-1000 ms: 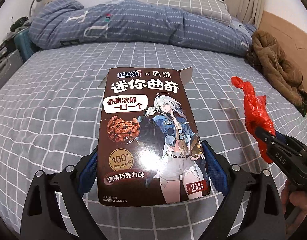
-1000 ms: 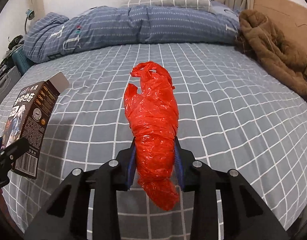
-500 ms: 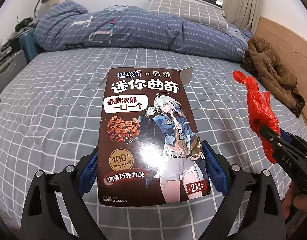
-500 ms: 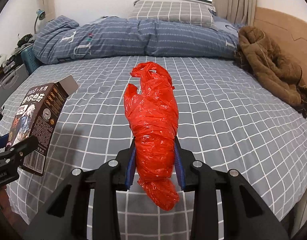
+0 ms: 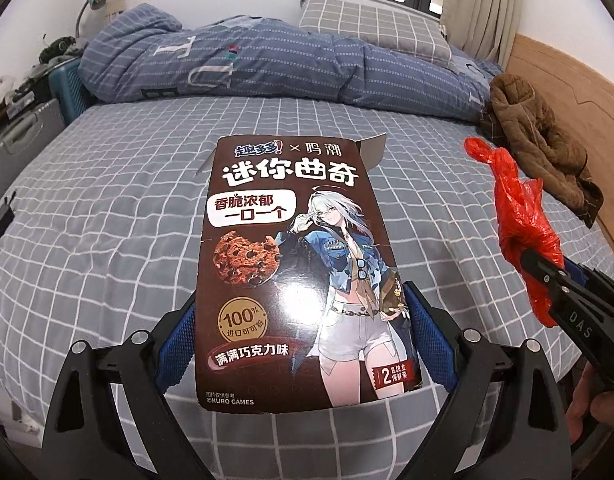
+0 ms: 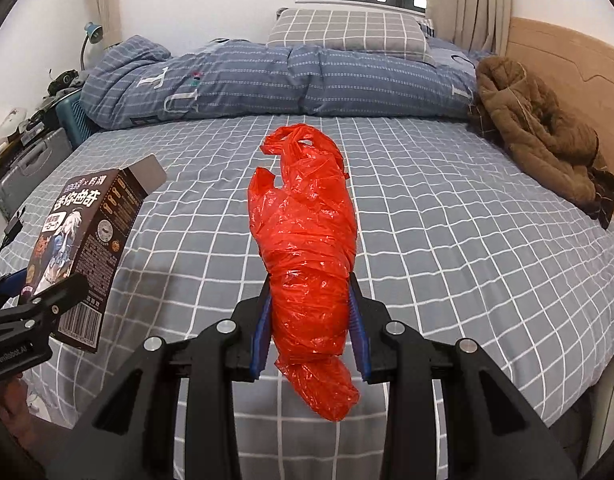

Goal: Collect trash
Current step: 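Lift the brown box and red bag and carry them over the bin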

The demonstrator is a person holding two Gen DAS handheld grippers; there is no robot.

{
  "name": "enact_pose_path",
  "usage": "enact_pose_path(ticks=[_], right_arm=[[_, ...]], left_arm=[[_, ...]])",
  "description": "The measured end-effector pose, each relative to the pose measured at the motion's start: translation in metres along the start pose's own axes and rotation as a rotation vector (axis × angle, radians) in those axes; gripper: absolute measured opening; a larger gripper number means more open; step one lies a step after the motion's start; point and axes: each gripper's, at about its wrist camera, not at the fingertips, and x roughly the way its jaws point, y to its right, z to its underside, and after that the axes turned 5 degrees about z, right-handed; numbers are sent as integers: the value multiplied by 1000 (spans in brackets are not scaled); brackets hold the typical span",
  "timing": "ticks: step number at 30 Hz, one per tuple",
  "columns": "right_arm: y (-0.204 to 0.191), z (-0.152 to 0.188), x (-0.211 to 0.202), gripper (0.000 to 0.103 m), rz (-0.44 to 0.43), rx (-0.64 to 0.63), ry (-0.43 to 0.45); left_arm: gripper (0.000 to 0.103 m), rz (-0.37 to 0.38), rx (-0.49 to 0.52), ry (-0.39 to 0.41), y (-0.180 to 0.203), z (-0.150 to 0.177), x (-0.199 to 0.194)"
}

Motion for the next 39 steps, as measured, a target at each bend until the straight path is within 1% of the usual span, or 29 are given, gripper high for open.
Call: enact_pose_path(ticks=[9, 16, 28, 39], right_arm=[[-8, 12, -32, 32, -12, -1, 14], [-18, 24, -57, 32, -18, -20, 25], [-24, 53, -86, 33, -34, -23, 9], [-28, 80, -118, 33, -37, -28, 8]], left_arm=[[90, -2, 7, 21, -2, 16, -28], [90, 1, 9, 17, 0, 31, -44], [90, 6, -14, -5, -6, 70, -69], [90, 28, -6, -6, 1, 101, -100]])
